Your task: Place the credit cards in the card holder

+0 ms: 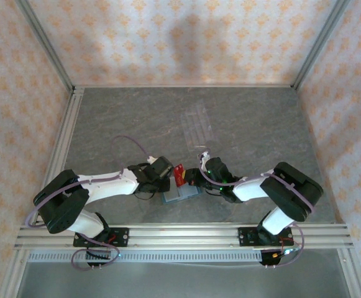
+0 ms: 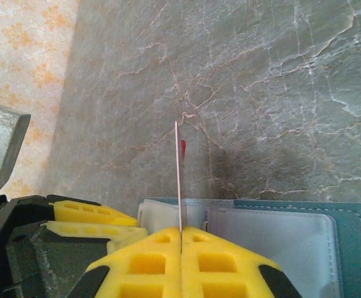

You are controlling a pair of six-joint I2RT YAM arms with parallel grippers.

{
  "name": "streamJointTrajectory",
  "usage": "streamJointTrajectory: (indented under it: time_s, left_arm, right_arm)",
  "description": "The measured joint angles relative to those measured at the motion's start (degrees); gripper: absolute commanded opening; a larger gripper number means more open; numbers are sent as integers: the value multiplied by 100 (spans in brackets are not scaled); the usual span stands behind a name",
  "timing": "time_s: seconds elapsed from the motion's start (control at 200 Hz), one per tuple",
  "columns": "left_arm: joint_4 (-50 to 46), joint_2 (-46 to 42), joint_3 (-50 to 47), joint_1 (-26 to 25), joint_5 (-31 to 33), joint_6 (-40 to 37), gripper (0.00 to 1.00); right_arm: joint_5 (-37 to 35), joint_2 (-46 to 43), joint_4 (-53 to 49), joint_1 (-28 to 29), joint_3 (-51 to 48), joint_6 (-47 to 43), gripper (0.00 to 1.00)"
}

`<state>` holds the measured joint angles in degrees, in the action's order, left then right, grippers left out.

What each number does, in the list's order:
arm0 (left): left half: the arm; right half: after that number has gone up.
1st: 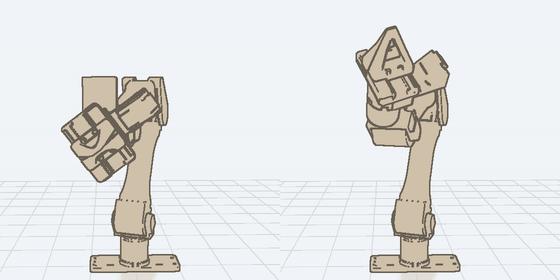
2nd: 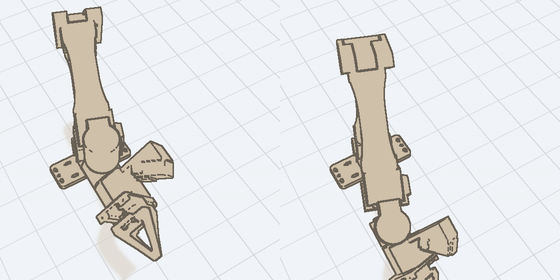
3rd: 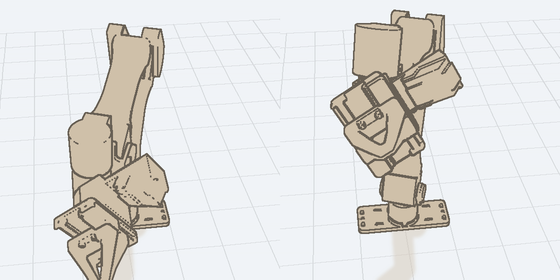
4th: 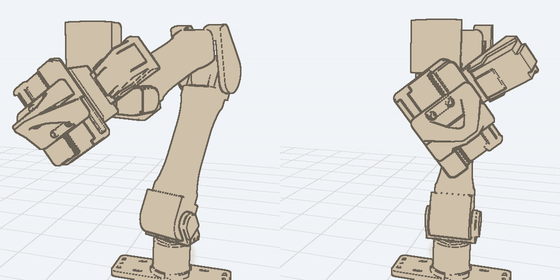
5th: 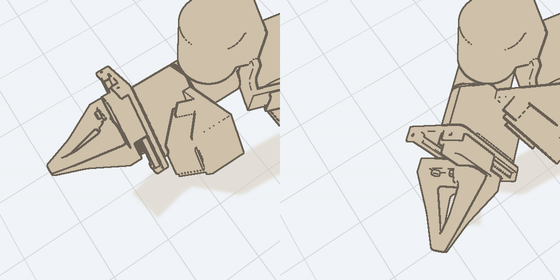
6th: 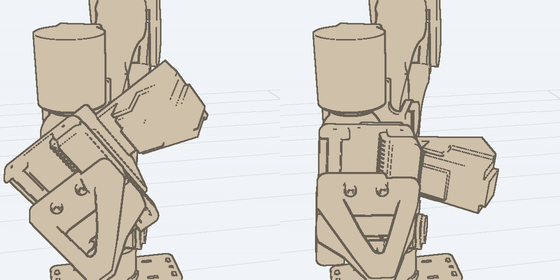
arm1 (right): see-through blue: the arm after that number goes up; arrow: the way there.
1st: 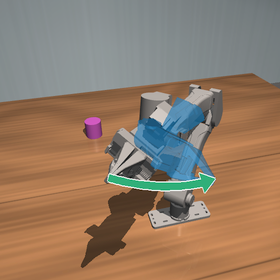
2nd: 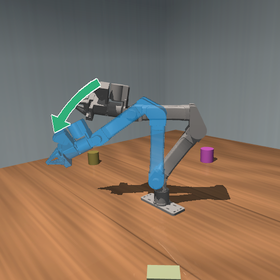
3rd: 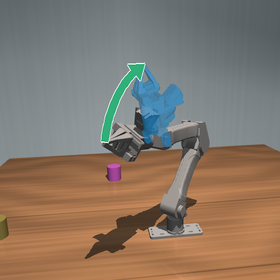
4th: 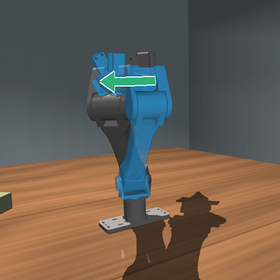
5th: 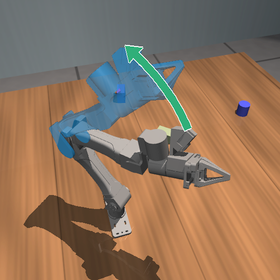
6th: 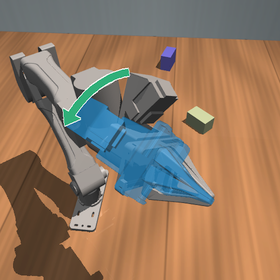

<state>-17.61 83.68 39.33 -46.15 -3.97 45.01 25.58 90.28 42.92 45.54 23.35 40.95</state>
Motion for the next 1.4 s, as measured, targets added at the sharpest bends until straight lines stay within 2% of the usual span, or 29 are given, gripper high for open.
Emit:
streamJointTrajectory:
  time_s: [0.621,0.911,1.401]
  left_arm:
    - [52,-46,-50,0,0,0,26]
    - [50,-59,-52,0,2,0,26]
    - [50,-59,-52,0,2,0,26]
  right_arm:
    - [236,46,216,-61,2,151,0]
    - [321,485,573,-61,0,299,0]
    - [33,577,1069,61,-365,645,0]
